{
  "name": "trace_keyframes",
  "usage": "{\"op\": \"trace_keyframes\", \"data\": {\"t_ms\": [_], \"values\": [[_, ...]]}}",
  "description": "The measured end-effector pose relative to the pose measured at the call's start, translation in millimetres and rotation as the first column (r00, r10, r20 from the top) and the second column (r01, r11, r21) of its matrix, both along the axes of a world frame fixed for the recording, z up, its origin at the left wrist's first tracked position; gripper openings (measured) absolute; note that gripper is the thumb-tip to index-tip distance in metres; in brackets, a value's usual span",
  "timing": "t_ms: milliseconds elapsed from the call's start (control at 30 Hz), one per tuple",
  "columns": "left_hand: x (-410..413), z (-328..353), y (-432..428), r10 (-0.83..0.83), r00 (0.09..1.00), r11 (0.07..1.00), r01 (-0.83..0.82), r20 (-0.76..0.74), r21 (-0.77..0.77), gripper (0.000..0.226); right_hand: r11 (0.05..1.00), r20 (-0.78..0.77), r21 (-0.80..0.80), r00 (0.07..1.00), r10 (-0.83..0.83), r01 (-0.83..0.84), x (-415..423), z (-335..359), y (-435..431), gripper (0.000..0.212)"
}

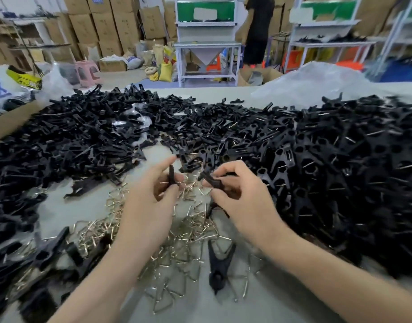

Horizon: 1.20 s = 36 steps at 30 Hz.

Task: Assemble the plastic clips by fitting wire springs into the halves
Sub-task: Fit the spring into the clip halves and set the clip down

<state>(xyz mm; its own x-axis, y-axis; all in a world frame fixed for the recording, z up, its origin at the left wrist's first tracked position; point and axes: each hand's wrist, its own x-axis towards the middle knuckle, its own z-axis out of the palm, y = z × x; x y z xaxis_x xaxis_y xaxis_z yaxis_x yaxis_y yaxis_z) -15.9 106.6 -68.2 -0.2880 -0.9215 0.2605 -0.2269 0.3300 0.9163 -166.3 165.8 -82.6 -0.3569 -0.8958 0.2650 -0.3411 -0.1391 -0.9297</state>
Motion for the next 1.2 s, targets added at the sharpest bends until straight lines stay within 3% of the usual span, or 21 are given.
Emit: {"op": "trace_keyframes", "data": {"t_ms": [233, 333, 433, 600, 733, 833, 1200], "values": [[-7, -3, 14, -0.091, 0.99, 0.991, 0.1, -0.108, 0.085, 0.038, 0.969, 0.016, -0.245, 1.0, -0.025, 0.028, 7, -3, 12, 0.024], [-7, -4, 14, -0.111, 0.987, 0.988, 0.122, -0.119, 0.09, 0.036, 0.974, 0.025, -0.227, 1.0, -0.017, 0.023, 7, -4, 13, 0.022], [-5, -6, 13, -0.152, 0.988, 0.987, 0.154, -0.035, 0.05, 0.04, 0.982, 0.002, -0.19, 1.0, -0.001, 0.001, 7, -5, 13, 0.01], [-4, -7, 11, -0.206, 0.978, 0.978, 0.206, 0.04, -0.012, 0.039, 0.987, 0.081, -0.159, 0.996, 0.024, -0.011, 4, -5, 11, 0.008], [-4, -7, 11, -0.182, 0.983, 0.983, 0.182, -0.009, -0.026, 0.031, 0.988, 0.049, -0.137, 0.996, 0.075, -0.068, 6, -4, 13, 0.02], [-3, -5, 10, -0.159, 0.987, 0.987, 0.158, -0.022, -0.028, 0.039, 0.991, -0.015, -0.126, 0.999, 0.036, -0.037, 7, -5, 13, 0.027], [-2, -8, 6, -0.152, 0.987, 0.987, 0.154, -0.043, 0.045, 0.05, 0.987, 0.297, -0.144, 0.954, -0.021, 0.067, 1, -2, 13, 0.017]]}}
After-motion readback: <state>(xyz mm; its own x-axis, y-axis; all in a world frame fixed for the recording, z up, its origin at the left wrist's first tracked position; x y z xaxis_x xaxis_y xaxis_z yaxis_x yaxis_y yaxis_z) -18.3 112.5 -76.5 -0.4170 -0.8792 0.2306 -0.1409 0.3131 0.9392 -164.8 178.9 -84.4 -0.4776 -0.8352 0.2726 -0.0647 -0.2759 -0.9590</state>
